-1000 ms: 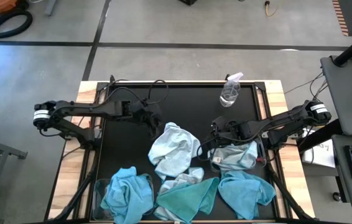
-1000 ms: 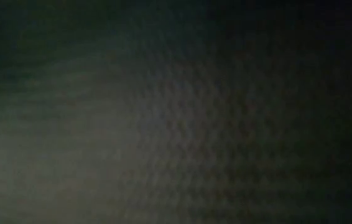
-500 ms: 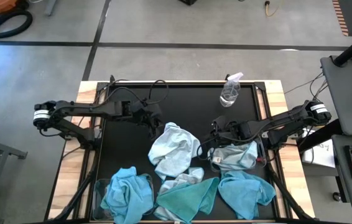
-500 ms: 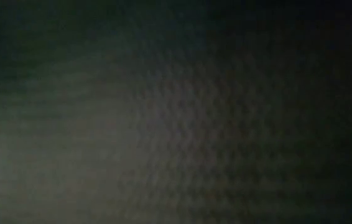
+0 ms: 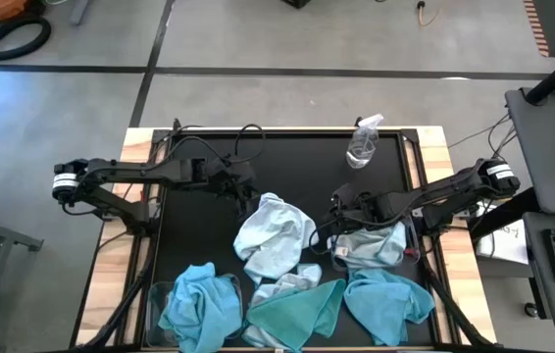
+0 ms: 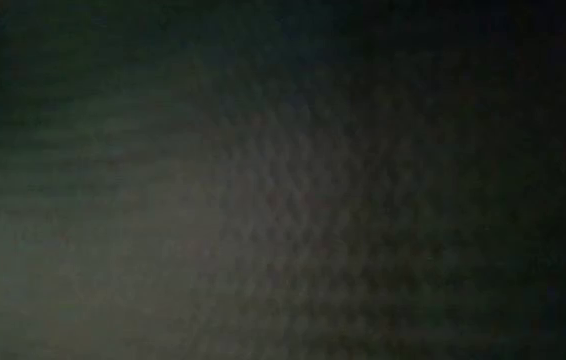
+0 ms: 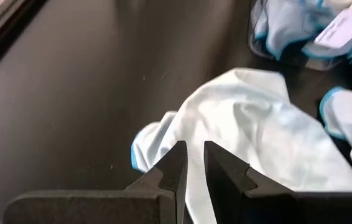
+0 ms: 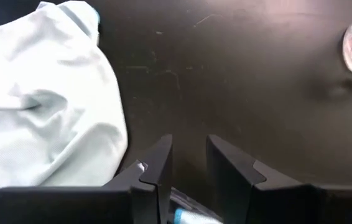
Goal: Sort microfiber towel by color & place in baskets
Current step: Put the white towel into the top transparent bin
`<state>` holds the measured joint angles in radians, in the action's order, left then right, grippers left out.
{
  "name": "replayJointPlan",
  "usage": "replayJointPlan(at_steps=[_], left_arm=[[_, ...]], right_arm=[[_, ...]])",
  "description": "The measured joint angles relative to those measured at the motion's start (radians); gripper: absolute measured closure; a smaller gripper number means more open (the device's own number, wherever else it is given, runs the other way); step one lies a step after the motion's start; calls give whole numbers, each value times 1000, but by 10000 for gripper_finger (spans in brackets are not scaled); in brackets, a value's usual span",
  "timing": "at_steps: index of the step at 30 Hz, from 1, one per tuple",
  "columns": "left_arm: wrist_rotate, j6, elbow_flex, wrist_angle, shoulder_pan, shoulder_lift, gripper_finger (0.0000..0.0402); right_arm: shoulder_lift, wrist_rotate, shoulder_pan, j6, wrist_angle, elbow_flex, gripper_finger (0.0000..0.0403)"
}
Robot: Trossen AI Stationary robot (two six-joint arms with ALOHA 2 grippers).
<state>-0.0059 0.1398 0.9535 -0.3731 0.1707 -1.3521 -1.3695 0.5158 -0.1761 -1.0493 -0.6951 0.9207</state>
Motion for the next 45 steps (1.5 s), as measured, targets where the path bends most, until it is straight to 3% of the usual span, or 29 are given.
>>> replayJointPlan(at_steps=[6,11,26,45], left_arm=[[0,0,18,27,0,0,362],[0,0,44,36,0,1,362],[0,-31,67,61,1,-1,362],[-1,-79,66,59,1,-1,362]], right_arm=[[-51,15,0,70,6,4,310],[-62,103,1,67,6,14,310],[-143,127,0,48,14,22,310],[-102,127,0,35,19,16,310]])
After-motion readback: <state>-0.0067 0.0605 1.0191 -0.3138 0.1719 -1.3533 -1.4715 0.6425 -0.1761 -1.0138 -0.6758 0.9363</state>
